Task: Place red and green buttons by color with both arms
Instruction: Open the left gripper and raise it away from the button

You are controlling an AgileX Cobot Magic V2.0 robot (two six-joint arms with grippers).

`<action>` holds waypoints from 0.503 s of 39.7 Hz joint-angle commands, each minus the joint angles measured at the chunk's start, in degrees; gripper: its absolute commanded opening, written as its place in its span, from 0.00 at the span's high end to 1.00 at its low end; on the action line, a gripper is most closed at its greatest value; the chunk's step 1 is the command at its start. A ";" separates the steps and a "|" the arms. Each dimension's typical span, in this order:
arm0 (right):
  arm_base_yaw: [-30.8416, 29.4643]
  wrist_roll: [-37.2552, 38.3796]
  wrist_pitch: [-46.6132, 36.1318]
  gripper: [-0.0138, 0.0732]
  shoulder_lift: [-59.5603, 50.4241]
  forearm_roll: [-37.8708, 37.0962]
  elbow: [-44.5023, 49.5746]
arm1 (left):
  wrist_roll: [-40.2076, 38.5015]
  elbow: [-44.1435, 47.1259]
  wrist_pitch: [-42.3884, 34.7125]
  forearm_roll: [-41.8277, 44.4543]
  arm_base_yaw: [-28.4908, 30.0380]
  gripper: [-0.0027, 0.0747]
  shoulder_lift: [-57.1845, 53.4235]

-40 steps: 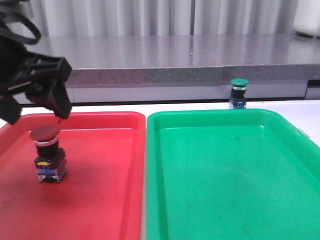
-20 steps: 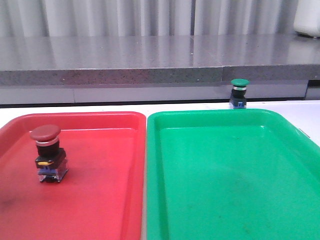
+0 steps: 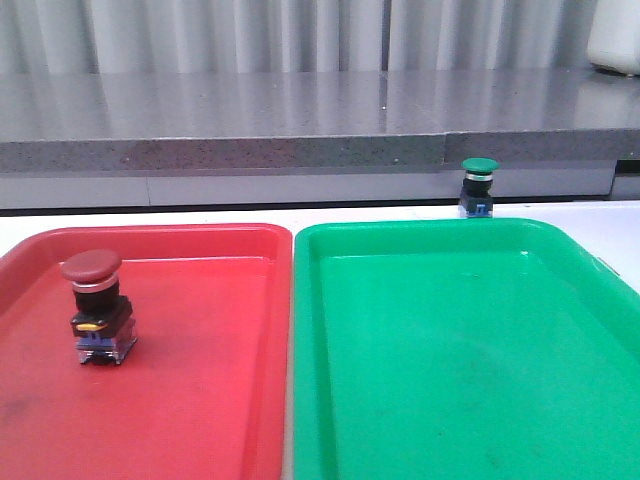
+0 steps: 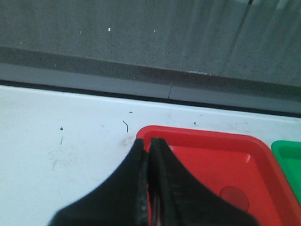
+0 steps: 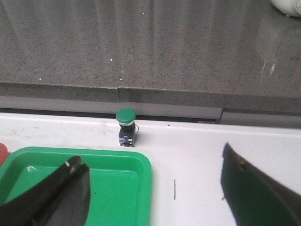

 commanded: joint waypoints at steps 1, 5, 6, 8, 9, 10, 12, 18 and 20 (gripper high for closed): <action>-0.16 -0.09 -4.14 0.17 -0.05 0.30 -2.09 | -0.23 1.06 -4.97 0.01 0.04 0.99 -6.37; -0.16 -0.09 -4.14 0.17 -0.05 0.30 -2.09 | -0.23 2.94 -4.67 0.01 0.04 0.99 -12.71; -0.16 -0.09 -4.20 0.17 -0.05 0.30 -2.09 | -0.23 3.15 -4.67 0.01 0.04 0.99 -14.18; -0.16 -0.09 -4.27 0.17 -0.05 0.30 -2.09 | -0.23 3.73 -4.91 0.01 0.04 0.99 -16.34; -0.16 -0.09 -4.34 0.17 -0.05 0.30 -2.09 | -0.23 3.89 -4.90 0.01 0.04 0.99 -17.33; -0.16 -0.09 -4.47 0.17 -0.05 0.30 -2.09 | -0.23 3.87 -4.78 0.01 0.04 0.99 -17.94; -0.16 -0.09 -4.67 0.17 -0.05 0.30 -2.09 | -0.23 3.87 -4.77 0.01 0.04 0.99 -18.89; -0.16 -0.09 -5.21 0.17 2.27 0.30 -2.82 | -0.23 3.87 -4.80 0.01 0.04 0.99 -19.05; -0.16 -0.09 -4.41 0.17 4.56 0.30 -4.13 | -0.23 3.87 -4.80 0.01 0.04 0.99 -19.05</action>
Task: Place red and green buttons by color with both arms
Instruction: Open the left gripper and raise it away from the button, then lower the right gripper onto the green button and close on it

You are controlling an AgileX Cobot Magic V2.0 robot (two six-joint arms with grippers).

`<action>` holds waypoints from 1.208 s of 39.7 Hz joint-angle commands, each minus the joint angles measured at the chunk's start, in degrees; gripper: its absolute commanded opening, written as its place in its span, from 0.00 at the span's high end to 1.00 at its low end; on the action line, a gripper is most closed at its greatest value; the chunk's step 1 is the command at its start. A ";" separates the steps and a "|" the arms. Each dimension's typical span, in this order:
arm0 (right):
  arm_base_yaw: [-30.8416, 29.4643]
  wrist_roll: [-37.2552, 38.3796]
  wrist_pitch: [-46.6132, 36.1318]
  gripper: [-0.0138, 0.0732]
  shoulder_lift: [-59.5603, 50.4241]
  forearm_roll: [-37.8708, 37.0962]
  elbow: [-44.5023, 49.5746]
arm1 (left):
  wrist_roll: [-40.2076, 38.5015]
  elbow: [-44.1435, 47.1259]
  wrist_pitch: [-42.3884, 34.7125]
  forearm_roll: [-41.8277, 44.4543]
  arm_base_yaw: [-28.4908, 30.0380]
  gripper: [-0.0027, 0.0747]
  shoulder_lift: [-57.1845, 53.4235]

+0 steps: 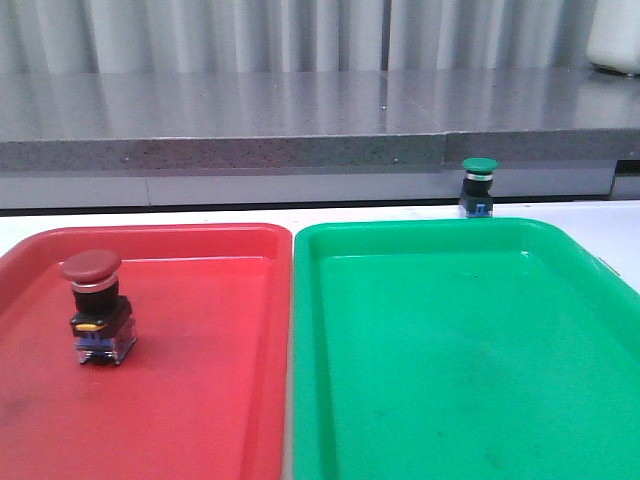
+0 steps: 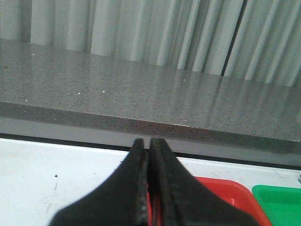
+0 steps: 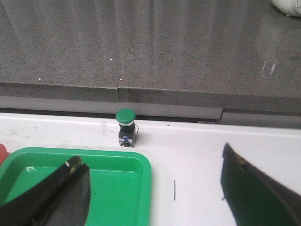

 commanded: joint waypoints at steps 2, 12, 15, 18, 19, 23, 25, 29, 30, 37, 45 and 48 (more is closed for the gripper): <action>-0.16 -0.09 -3.37 0.17 6.25 0.30 -5.57 | -0.23 -1.36 -4.59 0.01 0.04 0.99 0.61; 0.70 -0.09 -3.03 0.17 25.41 0.30 -17.15 | -0.23 -1.36 -4.59 0.01 0.04 0.99 0.61; 2.24 -0.09 -2.79 0.17 30.84 0.30 -20.58 | -0.23 -1.36 -4.59 0.01 0.04 0.99 0.61; 4.26 -0.09 -2.21 0.17 34.91 0.30 -23.54 | -0.23 -1.36 -4.59 0.01 0.04 0.99 0.61; 4.74 -0.09 -1.67 0.17 36.48 0.30 -24.89 | -0.23 -1.36 -4.59 0.01 0.04 0.99 0.61; 6.63 -0.09 2.88 0.17 42.14 0.30 -30.71 | -0.23 -1.36 -4.59 0.01 0.04 0.99 0.61; 7.06 -0.01 5.30 0.17 44.78 0.30 -33.64 | -0.23 -1.36 -4.59 0.01 0.04 0.99 0.61; 7.37 2.12 9.38 0.17 50.73 -0.10 -40.09 | -0.23 -1.36 -4.59 0.01 0.04 0.99 0.61; 7.37 3.15 10.30 0.17 52.39 -0.48 -41.83 | -0.23 -1.36 -4.59 0.01 0.04 0.99 0.61; 7.37 10.43 18.15 0.17 62.14 -4.84 -52.05 | -0.23 -1.36 -4.59 0.01 0.04 0.99 0.61; 7.37 14.05 19.75 0.17 69.33 -6.68 -58.92 | -0.23 -1.36 -4.59 0.01 0.04 0.99 0.61; 7.37 14.32 19.75 0.17 71.61 -6.68 -60.99 | -0.23 -1.36 -4.59 0.01 0.04 0.99 0.61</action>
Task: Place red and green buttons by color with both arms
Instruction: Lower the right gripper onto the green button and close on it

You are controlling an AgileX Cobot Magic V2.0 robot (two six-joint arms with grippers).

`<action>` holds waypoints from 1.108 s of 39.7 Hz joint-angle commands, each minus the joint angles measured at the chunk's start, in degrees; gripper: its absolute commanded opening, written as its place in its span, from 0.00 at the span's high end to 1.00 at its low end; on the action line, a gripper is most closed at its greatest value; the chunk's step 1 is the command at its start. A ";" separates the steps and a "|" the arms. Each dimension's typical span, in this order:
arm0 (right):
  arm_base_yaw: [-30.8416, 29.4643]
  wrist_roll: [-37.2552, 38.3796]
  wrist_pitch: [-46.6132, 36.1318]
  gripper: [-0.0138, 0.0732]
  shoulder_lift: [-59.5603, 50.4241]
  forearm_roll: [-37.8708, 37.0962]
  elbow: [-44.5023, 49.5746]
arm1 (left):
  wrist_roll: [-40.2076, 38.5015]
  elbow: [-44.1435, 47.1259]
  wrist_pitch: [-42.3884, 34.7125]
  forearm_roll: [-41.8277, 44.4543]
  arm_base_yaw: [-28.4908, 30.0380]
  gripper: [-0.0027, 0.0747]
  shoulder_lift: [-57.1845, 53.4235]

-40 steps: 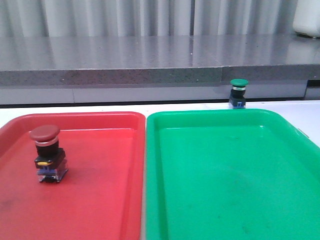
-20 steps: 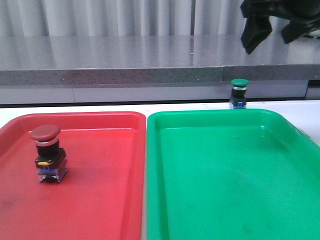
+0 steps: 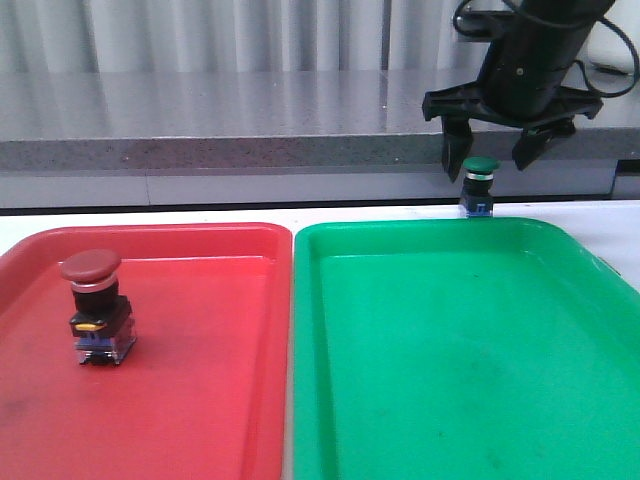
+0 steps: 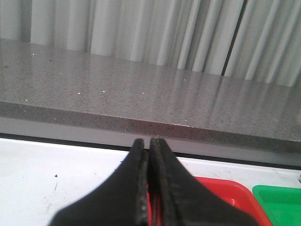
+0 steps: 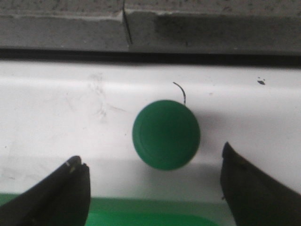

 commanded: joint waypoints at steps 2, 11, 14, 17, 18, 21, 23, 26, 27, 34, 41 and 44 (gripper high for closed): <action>-0.07 1.19 -2.08 0.17 -0.20 -1.05 -5.56 | -0.23 -1.36 -4.59 0.01 0.04 0.99 0.61; -1.27 1.94 -1.86 0.21 3.80 -1.05 -9.57 | -0.23 -1.36 -4.59 0.01 0.04 0.99 0.61; -1.55 1.94 -1.56 0.32 3.92 -1.05 -9.63 | -0.23 -1.36 -4.59 0.01 0.04 0.99 0.61; -1.57 1.94 -1.50 0.46 3.92 -1.05 -9.63 | -0.23 -1.36 -4.59 0.01 0.04 0.99 0.61; -1.57 1.94 -1.59 0.50 3.92 -1.05 -9.63 | -0.23 -1.36 -4.59 0.01 0.04 0.99 0.61; -1.57 1.94 -1.97 0.61 3.92 -1.05 -9.63 | -0.23 -1.36 -4.59 0.01 0.04 0.99 0.61; -1.57 1.94 -1.97 0.65 3.92 -1.05 -9.63 | -0.23 -1.36 -4.59 0.01 0.04 0.99 0.61; -1.57 1.94 -1.91 0.66 3.64 -1.05 -9.63 | -0.23 -1.36 -4.59 0.01 0.04 0.99 0.61; -1.57 1.94 -1.79 0.66 3.39 -1.05 -9.63 | -0.23 -1.36 -4.59 0.01 0.04 0.99 0.61; -1.47 1.94 -1.01 0.66 -0.59 -1.05 -9.63 | -0.23 -1.36 -4.59 0.01 0.04 0.99 0.61; -0.27 1.94 0.66 0.66 -6.41 -1.05 -7.92 | -0.23 -1.36 -4.59 0.01 0.04 0.99 0.61; 0.92 1.94 -1.93 0.66 -10.06 -1.10 -4.15 | -0.23 -1.36 -4.59 0.01 0.04 0.99 0.61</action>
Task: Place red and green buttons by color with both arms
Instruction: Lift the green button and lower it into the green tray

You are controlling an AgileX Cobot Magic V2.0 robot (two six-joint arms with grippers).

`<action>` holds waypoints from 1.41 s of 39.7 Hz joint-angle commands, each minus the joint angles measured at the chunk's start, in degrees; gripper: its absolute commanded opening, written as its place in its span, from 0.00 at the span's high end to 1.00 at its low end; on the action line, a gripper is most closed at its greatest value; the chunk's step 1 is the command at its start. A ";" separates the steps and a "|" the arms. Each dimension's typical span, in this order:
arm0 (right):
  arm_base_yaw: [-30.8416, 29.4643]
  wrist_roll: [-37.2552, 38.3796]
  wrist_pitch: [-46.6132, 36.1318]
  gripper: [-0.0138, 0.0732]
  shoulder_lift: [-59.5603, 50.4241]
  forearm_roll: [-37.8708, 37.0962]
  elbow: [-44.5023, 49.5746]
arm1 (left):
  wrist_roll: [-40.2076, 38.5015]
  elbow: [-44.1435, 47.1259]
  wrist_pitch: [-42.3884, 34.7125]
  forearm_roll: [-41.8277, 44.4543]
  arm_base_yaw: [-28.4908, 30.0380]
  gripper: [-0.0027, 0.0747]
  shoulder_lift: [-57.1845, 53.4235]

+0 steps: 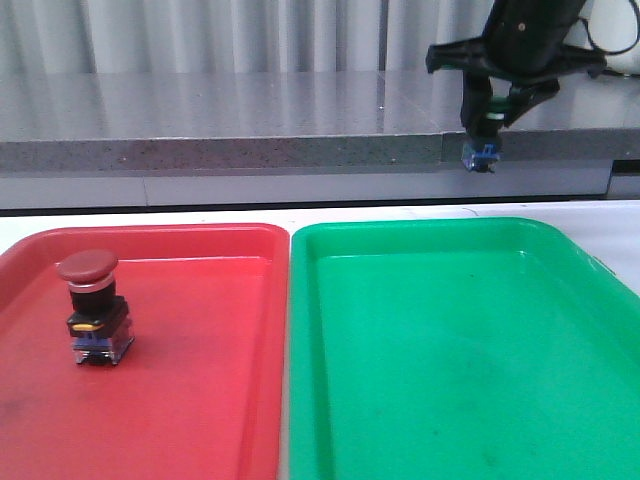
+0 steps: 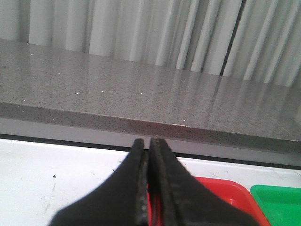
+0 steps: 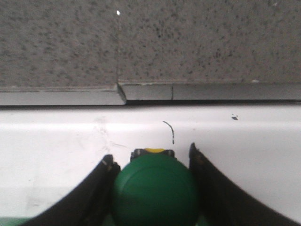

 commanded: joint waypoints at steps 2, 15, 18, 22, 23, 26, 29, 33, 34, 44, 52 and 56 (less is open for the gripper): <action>2.10 0.05 -6.29 0.66 -9.62 -0.81 4.66 | -0.23 -1.36 -4.59 0.01 0.04 0.99 0.61; 9.85 0.05 -12.67 0.66 -26.86 -0.81 31.80 | -0.23 -1.36 -4.59 0.01 0.04 0.99 0.61; 11.57 0.05 -12.85 0.66 -29.89 -0.73 36.58 | -0.23 -1.36 -4.59 0.01 0.04 0.99 0.61; 13.38 0.05 -12.85 0.66 -32.11 -0.67 42.04 | -0.23 -1.36 -4.59 0.01 0.04 0.99 0.61; 13.82 0.05 -13.06 0.66 -32.31 -0.67 42.82 | -0.23 -1.36 -4.59 0.01 0.04 0.99 0.61; 14.66 0.05 -13.72 0.66 -32.00 -0.67 45.47 | -0.23 -1.36 -4.59 0.01 0.04 0.99 0.61; 15.27 0.05 -14.87 0.66 -31.31 -0.23 47.52 | -0.23 -1.36 -4.59 0.01 0.04 0.99 0.61; 15.39 0.05 -17.92 0.66 -30.34 2.89 49.23 | -0.23 -1.36 -4.59 0.01 0.04 0.99 0.61; 15.39 0.05 -18.75 0.66 -30.20 3.85 49.53 | -0.23 -1.36 -4.59 0.01 0.04 0.99 0.61; 15.39 0.05 -23.34 0.66 -27.10 5.89 50.31 | -0.23 -1.36 -4.59 0.01 0.04 0.99 0.61; 15.39 0.05 -23.71 0.66 -26.12 5.39 50.31 | -0.23 -1.36 -4.59 0.01 0.04 0.99 0.61; 15.39 0.05 -23.69 0.66 -26.12 3.21 50.31 | -0.23 -1.36 -4.59 0.01 0.04 0.99 0.61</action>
